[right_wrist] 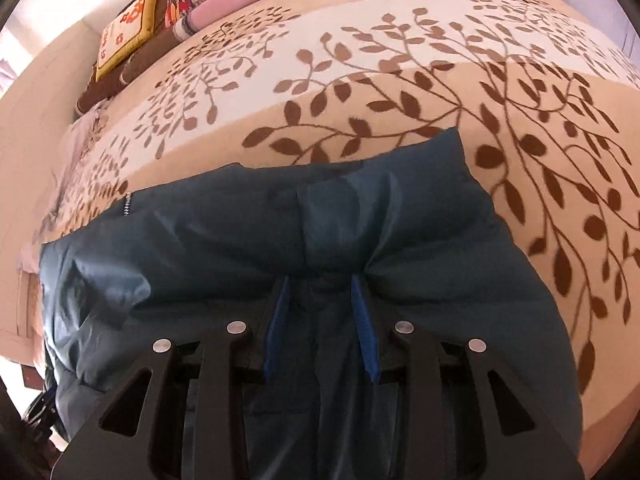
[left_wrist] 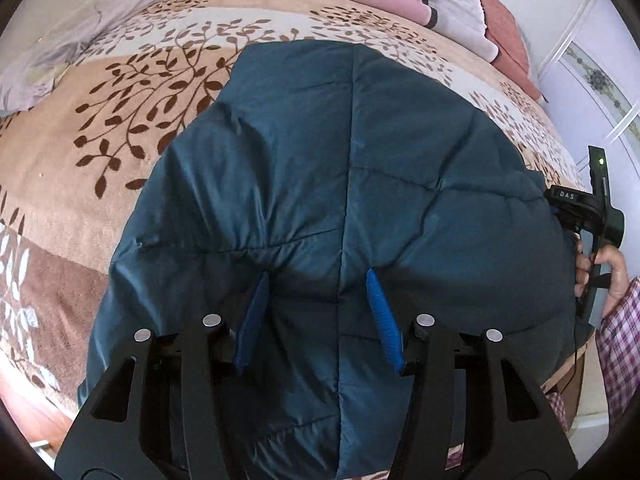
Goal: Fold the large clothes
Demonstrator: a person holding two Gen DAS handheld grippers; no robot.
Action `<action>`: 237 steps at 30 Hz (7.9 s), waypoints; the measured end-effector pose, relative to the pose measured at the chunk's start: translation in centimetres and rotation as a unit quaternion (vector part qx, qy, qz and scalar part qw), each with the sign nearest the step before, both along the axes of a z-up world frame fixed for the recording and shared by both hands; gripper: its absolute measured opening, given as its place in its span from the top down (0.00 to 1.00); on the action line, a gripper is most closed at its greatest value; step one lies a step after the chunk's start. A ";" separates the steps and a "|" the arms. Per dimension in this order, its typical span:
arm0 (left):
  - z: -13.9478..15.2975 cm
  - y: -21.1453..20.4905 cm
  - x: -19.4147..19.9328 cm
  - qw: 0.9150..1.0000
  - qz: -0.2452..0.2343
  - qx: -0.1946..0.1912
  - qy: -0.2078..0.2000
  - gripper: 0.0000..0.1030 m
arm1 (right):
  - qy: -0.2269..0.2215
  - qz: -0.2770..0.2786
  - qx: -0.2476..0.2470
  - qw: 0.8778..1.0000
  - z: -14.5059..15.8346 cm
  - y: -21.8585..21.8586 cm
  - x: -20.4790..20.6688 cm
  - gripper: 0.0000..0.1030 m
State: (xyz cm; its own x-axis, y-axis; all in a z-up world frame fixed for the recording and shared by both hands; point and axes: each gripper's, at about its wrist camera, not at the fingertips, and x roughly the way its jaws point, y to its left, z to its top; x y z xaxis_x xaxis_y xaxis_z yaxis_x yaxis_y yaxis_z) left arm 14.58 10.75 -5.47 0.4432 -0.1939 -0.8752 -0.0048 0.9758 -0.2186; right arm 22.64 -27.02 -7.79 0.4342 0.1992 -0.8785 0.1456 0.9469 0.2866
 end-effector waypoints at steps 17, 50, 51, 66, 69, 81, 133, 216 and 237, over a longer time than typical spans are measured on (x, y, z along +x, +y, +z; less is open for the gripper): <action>4.0 3.3 -5.8 0.995 0.019 -0.067 -0.067 0.51 | -0.064 0.142 -0.017 0.988 6.6 13.4 -0.2 0.89; 1.7 7.2 -14.0 0.988 0.093 -0.124 -0.020 0.36 | 0.020 0.188 -0.051 0.981 1.0 18.2 -8.0 0.97; 1.5 7.4 -14.1 0.987 0.097 -0.129 -0.017 0.35 | 0.020 0.189 -0.052 0.980 0.6 18.2 -7.8 0.97; -2.4 9.2 -11.2 0.929 0.234 -0.285 0.021 0.24 | -0.022 0.186 -0.037 0.982 4.1 18.2 -10.7 0.97; -2.9 9.1 -10.5 0.933 0.236 -0.271 0.017 0.23 | -0.041 0.200 -0.026 0.979 5.8 18.2 -13.3 0.97; -6.6 9.0 -8.6 0.914 0.268 -0.303 0.030 0.19 | 0.040 0.241 -0.001 0.970 0.3 20.3 -16.4 0.97; 9.5 -28.4 -8.7 0.931 -0.306 -0.049 -0.195 0.81 | -0.007 0.037 0.220 0.975 -1.4 -4.5 -18.5 0.97; 3.3 -30.4 7.3 0.981 -0.180 0.018 -0.067 0.28 | 0.002 0.009 0.032 0.999 0.1 -7.5 -19.9 1.00; 4.9 -29.7 5.9 0.980 -0.167 0.019 -0.102 0.28 | 0.006 0.014 -0.015 1.000 0.7 -4.0 -19.5 1.00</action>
